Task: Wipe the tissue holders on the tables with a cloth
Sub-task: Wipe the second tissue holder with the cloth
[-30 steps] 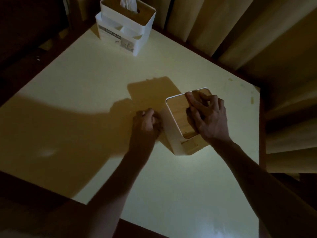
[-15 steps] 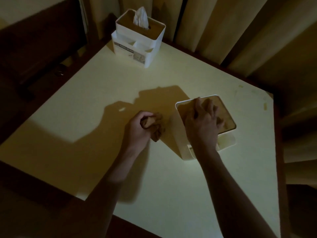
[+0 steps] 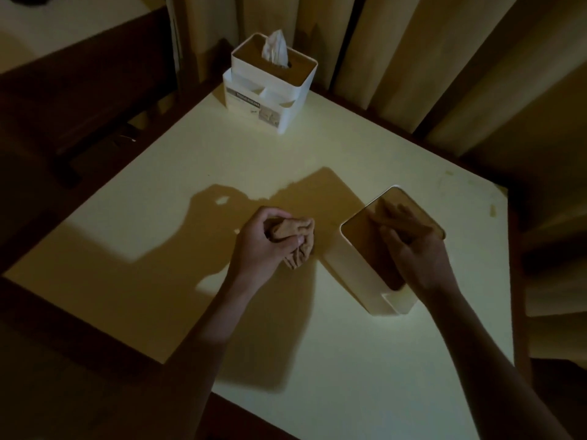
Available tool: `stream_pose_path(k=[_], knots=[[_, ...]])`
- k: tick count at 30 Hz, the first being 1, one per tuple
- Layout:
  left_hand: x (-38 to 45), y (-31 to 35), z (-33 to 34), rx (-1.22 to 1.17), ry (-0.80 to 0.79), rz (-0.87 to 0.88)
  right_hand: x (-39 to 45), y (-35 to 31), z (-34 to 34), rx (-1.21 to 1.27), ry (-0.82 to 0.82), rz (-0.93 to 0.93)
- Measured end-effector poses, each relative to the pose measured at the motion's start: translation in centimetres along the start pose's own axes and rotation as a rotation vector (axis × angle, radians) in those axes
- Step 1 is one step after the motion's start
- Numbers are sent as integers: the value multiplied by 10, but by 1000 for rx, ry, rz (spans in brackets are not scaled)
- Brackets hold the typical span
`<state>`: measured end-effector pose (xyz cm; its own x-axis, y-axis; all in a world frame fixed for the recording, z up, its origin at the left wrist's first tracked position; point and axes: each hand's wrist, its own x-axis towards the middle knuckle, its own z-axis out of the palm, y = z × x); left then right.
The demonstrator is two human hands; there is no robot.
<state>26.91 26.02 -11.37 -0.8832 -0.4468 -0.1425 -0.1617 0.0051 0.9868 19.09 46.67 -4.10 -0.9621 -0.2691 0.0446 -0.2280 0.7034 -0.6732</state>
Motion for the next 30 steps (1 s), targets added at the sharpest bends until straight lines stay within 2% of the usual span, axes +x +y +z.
stream_pose_path(k=[2, 6, 8, 13, 20, 24, 30], knots=[[-2, 1, 5, 14, -19, 9, 5, -4, 7, -96, 77, 42], [-4, -1, 14, -3, -17, 4, 11, -11, 28, -215, 98, 368], [-5, -3, 15, -2, 12, -1, 11, -9, 35, -311, 78, 368], [-7, -5, 8, -94, 34, -53, 3, 1, 39, -504, 37, 277], [-2, 8, 3, -27, -58, -7, -9, 29, 0, -531, -171, -117], [-1, 10, 12, -10, -129, -38, -4, 41, -13, -547, -225, -305], [-4, 12, 35, 80, -82, 57, 1, 58, -18, -574, -296, -346]])
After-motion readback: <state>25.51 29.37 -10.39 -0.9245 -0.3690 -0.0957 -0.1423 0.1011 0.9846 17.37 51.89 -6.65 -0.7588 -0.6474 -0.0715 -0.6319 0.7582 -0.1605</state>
